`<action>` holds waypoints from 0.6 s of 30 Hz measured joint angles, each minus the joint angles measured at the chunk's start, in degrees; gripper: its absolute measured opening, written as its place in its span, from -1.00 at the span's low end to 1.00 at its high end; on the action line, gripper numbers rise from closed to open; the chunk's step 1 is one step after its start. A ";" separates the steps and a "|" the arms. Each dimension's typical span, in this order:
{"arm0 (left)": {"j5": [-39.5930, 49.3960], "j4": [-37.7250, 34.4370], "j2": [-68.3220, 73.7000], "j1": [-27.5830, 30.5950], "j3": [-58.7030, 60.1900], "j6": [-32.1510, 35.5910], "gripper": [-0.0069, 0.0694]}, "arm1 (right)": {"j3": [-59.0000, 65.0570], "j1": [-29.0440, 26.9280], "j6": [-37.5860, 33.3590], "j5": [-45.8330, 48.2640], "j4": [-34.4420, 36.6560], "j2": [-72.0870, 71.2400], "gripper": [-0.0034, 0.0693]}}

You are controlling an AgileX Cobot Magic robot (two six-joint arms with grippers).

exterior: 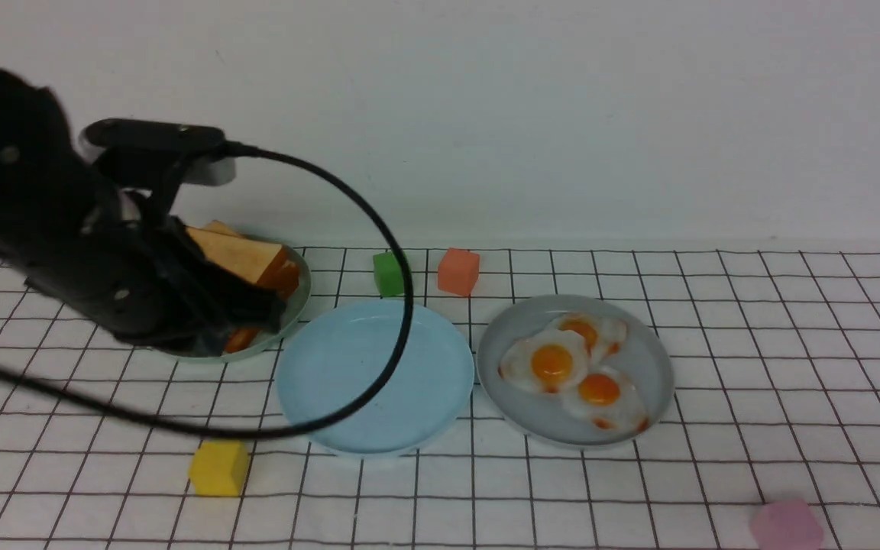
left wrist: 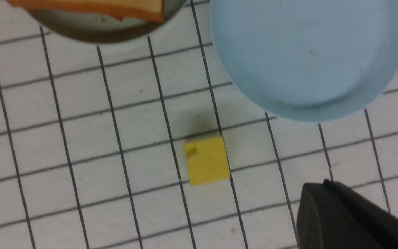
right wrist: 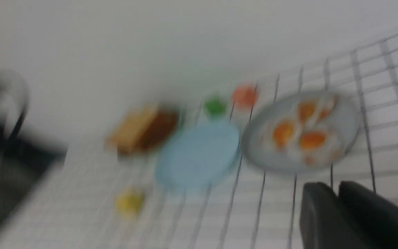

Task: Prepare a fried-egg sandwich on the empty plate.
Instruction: Use the left arm to grab a slice of bread

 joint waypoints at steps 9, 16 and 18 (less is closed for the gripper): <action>0.82 2.26 19.80 5.28 -18.47 0.09 -0.85 | -21.64 6.10 -3.27 19.25 -12.19 18.26 -0.90; -0.44 3.41 28.01 7.37 -23.97 4.21 -0.63 | -22.29 9.96 -2.84 19.21 -14.83 20.87 -0.89; -1.56 4.49 29.22 7.32 -24.02 4.58 -0.46 | -22.29 10.02 -2.84 18.94 -14.98 20.87 -0.89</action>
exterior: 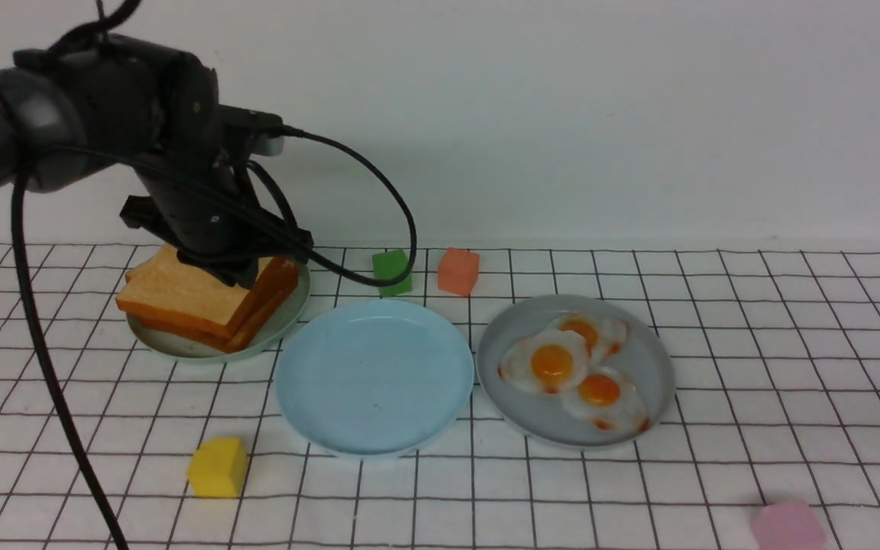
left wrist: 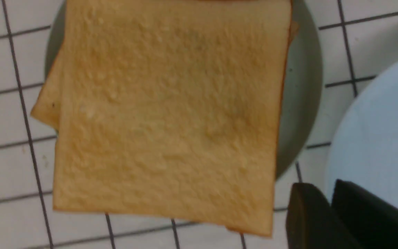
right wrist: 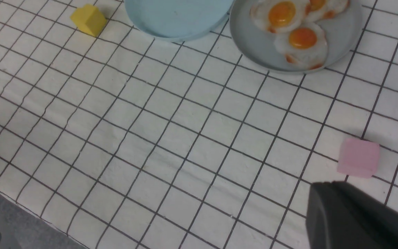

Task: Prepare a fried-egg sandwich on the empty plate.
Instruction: Use the left arm to grab a slice of bread, then use the left arm to put a slice of bread into the empty plate in the middle

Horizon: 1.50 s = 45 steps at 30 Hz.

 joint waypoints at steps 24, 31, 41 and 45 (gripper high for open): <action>-7.27 9.92 7.94 -0.21 -0.64 0.42 -0.35 | 0.00 0.00 0.14 -1.13 0.03 0.00 -0.87; -6.72 9.74 7.09 -0.21 -0.82 0.47 -0.55 | 0.00 0.00 0.14 -0.18 0.58 0.00 -0.85; -2.31 7.05 -4.87 -1.41 -0.48 0.56 -0.64 | 0.00 0.00 0.14 -0.11 0.58 -2.03 -0.85; 0.37 4.85 -7.44 -6.26 -0.48 1.01 -0.64 | 0.00 0.00 0.14 -0.01 -0.16 -2.98 -0.84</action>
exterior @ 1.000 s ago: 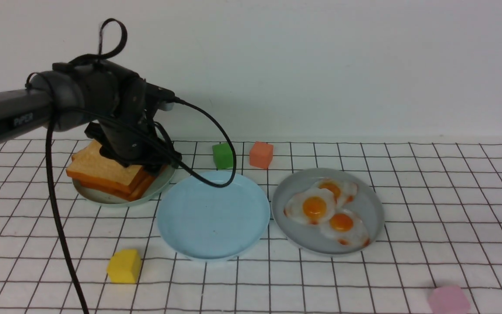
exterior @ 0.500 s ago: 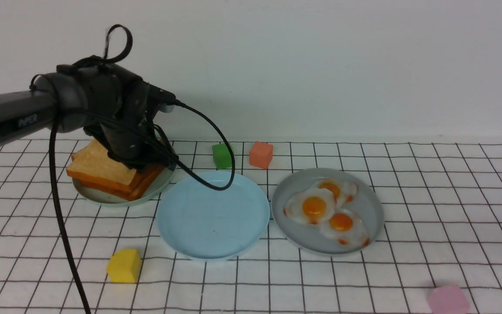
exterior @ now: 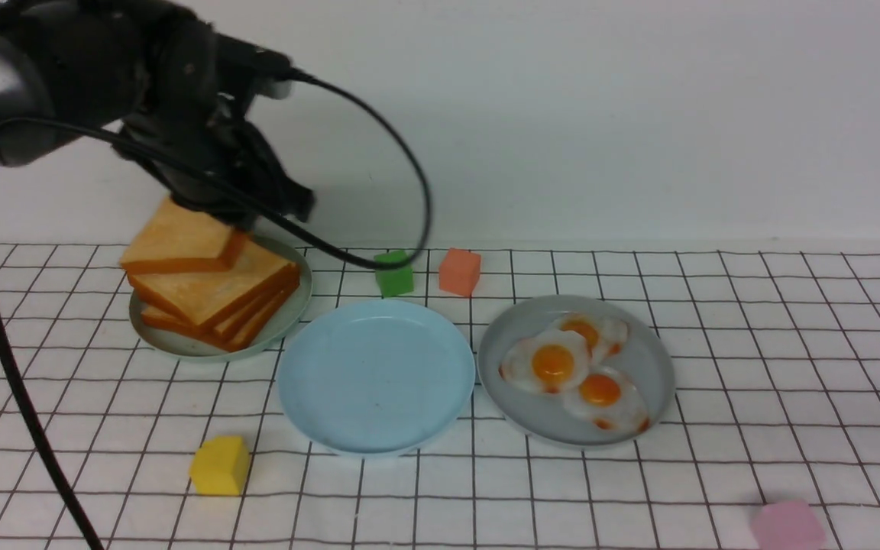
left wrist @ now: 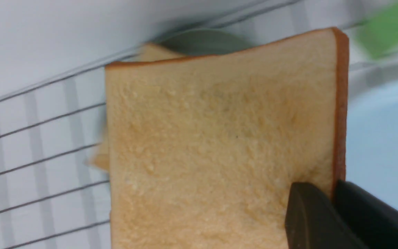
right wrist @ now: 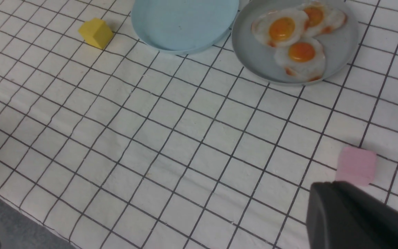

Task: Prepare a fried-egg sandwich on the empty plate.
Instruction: Use the left arm to put a slice of bread into the empty plate in the middle, then use the right arm to grab a fried egg

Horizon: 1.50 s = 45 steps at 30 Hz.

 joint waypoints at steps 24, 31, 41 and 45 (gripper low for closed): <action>-2.53 -0.73 11.95 -14.04 2.30 0.29 -0.38 | 0.00 0.00 0.00 2.77 -0.96 -3.17 -0.81; -2.75 -0.86 11.23 -14.04 2.30 0.23 0.25 | 0.00 0.00 0.23 2.71 -0.96 -3.17 -0.80; 6.51 -2.78 -8.40 -18.96 -1.31 -4.26 -0.50 | 0.00 0.00 1.87 -5.68 -0.95 8.79 -0.78; 5.58 -4.63 -19.51 -21.99 2.42 -4.56 -0.85 | -0.04 0.00 1.89 -10.12 -0.73 18.62 -0.76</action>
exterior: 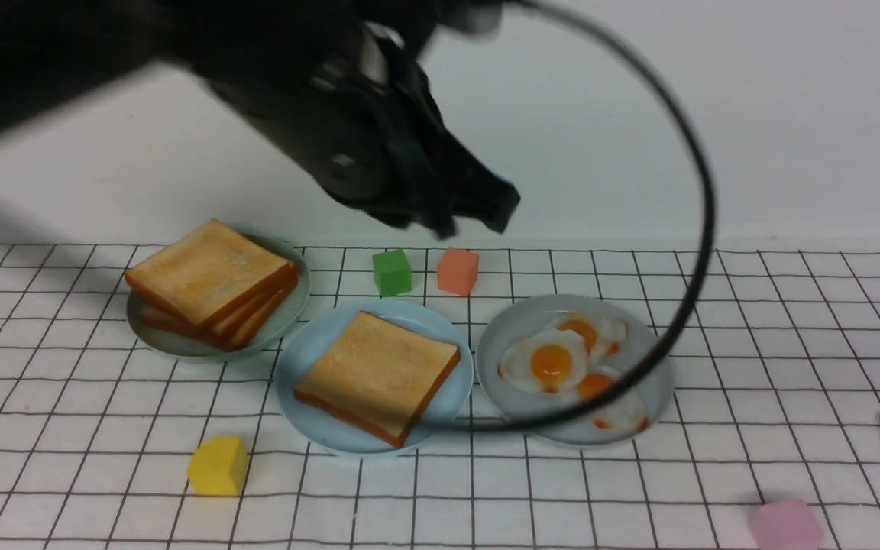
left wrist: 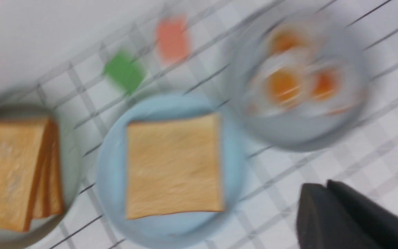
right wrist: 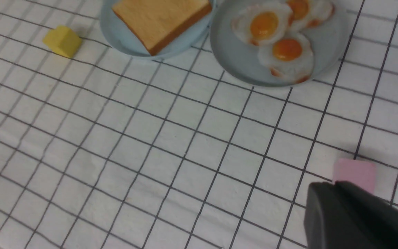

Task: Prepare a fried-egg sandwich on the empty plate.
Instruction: Use the right arm to grab a fried egg

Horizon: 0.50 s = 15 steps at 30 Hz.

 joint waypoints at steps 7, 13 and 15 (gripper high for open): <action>-9.15 -6.17 -29.23 -4.30 25.62 -0.77 -0.85 | -1.91 0.00 0.00 -10.56 2.36 23.38 -0.55; -21.60 -8.74 -53.18 -4.30 47.86 -1.44 -0.85 | -11.99 0.00 -0.05 -12.12 4.73 39.85 -0.25; -25.64 -8.61 -59.30 -4.30 52.67 -2.77 -0.85 | -15.98 0.00 -0.05 -12.82 4.86 44.43 -0.17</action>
